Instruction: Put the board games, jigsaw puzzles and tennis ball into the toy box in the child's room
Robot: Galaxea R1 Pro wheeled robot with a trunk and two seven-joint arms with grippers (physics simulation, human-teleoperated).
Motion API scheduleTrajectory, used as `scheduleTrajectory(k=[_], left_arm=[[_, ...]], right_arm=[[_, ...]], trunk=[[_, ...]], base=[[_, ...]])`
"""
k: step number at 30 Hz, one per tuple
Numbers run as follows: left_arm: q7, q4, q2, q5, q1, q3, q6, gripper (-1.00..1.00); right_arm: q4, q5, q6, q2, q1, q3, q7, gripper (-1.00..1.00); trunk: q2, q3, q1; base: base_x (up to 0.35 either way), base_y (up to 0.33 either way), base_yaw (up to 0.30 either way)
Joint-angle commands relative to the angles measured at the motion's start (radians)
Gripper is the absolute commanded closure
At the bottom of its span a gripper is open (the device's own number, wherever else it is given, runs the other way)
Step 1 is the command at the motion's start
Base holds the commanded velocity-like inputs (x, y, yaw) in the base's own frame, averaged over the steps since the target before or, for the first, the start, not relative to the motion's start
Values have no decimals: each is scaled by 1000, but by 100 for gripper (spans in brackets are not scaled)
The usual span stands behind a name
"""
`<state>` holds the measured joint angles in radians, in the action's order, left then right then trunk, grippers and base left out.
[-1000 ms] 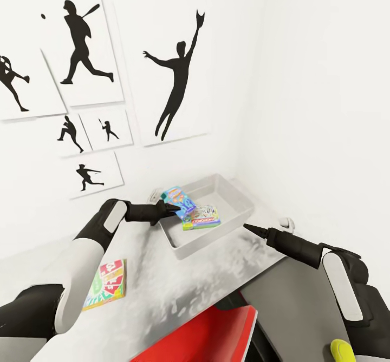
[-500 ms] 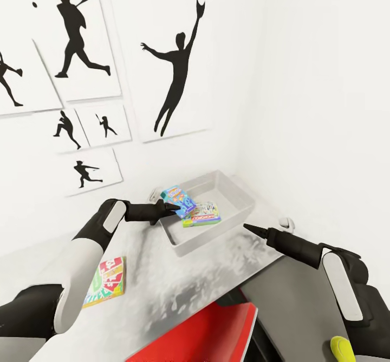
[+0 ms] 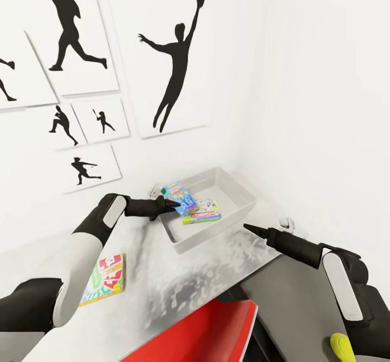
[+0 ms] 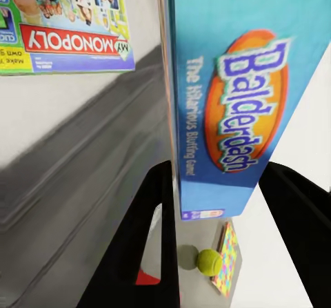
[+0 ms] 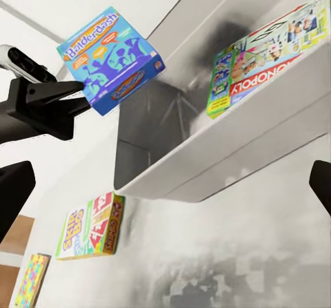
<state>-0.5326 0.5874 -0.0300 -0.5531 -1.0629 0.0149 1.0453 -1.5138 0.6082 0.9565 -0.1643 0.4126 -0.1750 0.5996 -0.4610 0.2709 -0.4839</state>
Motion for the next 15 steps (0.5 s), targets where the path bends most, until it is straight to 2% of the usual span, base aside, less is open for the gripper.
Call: scheduleTrajectory(k=[1,10,15], left_arm=[[-7,0,-1,6,-3,2,2,100],[-9,-5,-4,7,-22,6,2,100],[-9,-7,-9,7,-28,35,2,100]], right_arm=[[0,-2,6,0,1,-1,5,-100],[6,-2,5,0,1,-1,5,-100],[7,-1,5,0,1,-1,5,-100]], trunk=[[-2,3,0],[-2,18,0],[-2,24,0]], base=[[0,0,0],[0,0,0],[0,0,0]])
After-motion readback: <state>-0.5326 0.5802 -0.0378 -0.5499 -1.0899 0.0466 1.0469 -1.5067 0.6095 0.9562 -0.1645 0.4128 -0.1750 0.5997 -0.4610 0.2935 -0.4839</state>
